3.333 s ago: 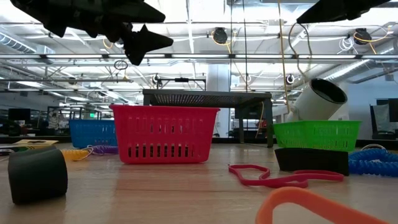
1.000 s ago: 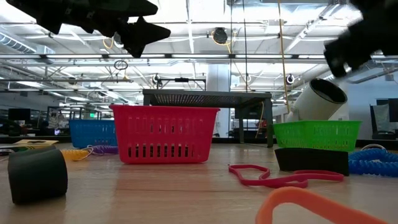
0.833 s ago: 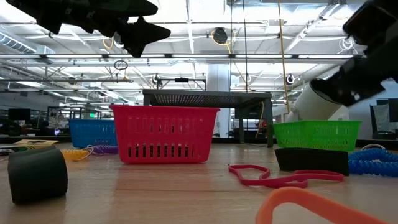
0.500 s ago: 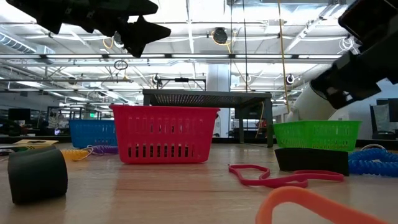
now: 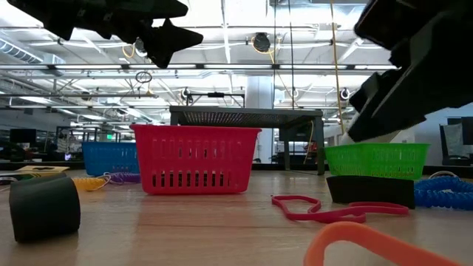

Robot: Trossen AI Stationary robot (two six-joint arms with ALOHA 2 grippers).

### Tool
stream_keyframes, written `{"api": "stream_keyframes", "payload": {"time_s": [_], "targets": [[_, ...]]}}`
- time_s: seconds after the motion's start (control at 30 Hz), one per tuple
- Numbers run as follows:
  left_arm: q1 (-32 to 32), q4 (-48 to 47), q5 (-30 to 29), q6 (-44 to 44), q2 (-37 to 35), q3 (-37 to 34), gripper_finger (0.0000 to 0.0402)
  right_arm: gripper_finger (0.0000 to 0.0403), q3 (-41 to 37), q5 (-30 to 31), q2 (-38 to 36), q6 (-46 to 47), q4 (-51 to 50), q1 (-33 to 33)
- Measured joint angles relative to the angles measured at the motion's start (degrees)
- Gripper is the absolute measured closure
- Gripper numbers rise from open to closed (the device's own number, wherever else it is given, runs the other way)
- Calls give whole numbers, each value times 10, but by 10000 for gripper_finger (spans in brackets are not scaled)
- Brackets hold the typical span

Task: Pick & Place Office Desk Supplies
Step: Put the top black rubber band into the green bin

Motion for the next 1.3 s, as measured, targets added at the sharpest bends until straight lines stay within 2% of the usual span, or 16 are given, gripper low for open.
{"api": "stream_keyframes", "payload": {"time_s": [0.13, 0.3, 0.7, 0.83, 0.97, 1.03, 1.17, 1.3], "targets": [[0, 0, 0, 0, 0, 0, 147, 264, 18, -2, 22, 23, -12, -9], [0, -1, 0, 0, 0, 0, 147, 264, 33, -3, 32, 68, -94, -18], [0, -1, 0, -1, 0, 0, 147, 267, 34, -18, 38, 90, -128, -21], [0, -1, 0, -2, 0, 0, 147, 299, 34, -17, 38, 88, -139, -21], [0, -1, 0, -2, 0, 0, 147, 371, 34, -15, 38, 63, -141, -21], [0, -1, 0, -2, 0, 0, 147, 394, 34, -15, 38, 44, -138, -21], [0, -1, 0, -3, 0, 0, 147, 399, 34, -7, 37, 30, -124, -24], [0, -1, 0, -3, 0, 0, 147, 400, 34, -17, 17, -22, -103, -28]]}}
